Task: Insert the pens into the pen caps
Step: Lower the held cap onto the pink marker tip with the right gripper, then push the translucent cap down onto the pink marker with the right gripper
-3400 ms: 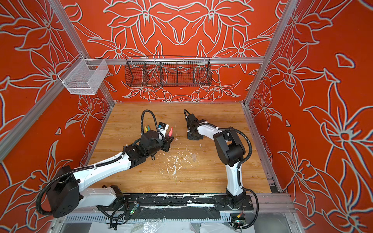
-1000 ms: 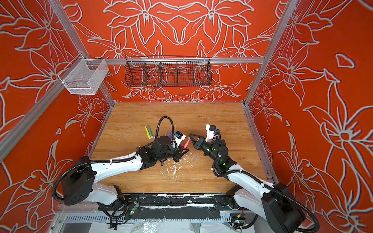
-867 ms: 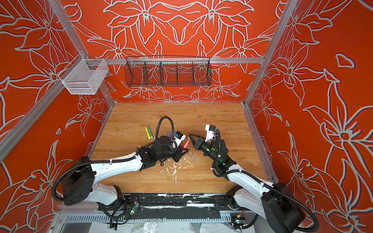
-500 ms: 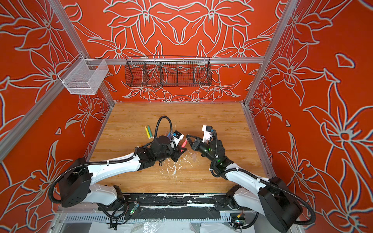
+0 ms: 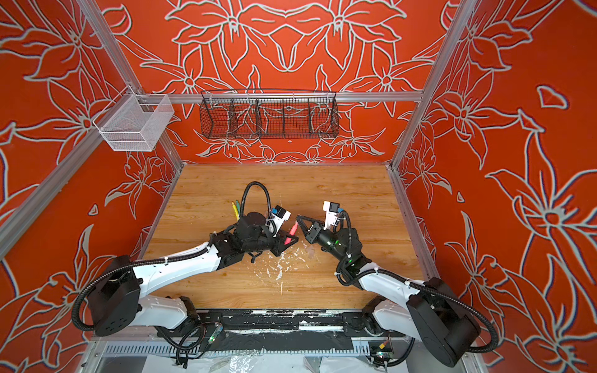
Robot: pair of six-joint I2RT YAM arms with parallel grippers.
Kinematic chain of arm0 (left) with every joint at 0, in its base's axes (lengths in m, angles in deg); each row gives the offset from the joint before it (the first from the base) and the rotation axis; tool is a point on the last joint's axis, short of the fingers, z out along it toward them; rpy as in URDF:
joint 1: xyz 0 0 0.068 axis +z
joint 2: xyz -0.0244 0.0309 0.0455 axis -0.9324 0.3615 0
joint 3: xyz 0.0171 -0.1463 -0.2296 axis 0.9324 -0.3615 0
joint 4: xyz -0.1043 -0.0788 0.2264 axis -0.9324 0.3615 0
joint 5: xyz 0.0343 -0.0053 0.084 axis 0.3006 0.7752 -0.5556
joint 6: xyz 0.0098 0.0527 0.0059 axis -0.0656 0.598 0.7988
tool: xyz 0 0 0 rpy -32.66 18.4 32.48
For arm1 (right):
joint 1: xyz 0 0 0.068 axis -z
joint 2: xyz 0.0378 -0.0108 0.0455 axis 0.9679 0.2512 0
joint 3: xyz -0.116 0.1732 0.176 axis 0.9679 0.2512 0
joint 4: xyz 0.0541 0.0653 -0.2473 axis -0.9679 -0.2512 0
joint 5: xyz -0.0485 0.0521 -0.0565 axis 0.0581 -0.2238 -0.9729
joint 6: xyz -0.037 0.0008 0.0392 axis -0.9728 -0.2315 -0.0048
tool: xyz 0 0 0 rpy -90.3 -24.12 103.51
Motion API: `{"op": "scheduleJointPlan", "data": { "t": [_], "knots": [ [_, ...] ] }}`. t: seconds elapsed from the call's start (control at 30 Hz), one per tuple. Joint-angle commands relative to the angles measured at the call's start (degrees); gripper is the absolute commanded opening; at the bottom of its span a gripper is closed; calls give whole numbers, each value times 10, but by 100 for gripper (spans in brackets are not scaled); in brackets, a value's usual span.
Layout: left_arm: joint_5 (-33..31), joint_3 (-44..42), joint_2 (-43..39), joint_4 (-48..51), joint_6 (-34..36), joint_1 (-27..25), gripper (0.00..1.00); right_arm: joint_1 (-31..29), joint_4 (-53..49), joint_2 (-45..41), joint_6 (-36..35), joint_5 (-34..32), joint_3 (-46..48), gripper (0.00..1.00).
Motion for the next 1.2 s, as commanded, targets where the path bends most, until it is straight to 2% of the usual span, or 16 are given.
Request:
{"op": "scheduleJointPlan", "data": {
  "t": [0.0,0.07,0.23,0.37,0.47,0.63,0.9,1.17],
  "knots": [
    [57,3,-25,-71,-37,17,0,-18,61,-14,12,56,23,0],
    [76,6,-27,-70,-42,23,0,-18,71,-21,12,63,26,0],
    [73,11,-33,-63,-39,23,0,-32,56,-23,1,70,17,0],
    [48,0,-47,-58,-35,23,0,-53,54,7,1,48,16,0],
    [53,-7,-55,-68,-43,23,0,-54,75,27,10,58,12,0],
    [54,-12,-72,-76,-53,23,0,-59,51,32,5,30,26,0],
    [33,-23,-85,-69,-45,28,0,-77,112,90,4,80,-1,0],
    [27,1,-102,-33,-21,44,0,-79,103,43,-2,77,8,1]
  ]
}}
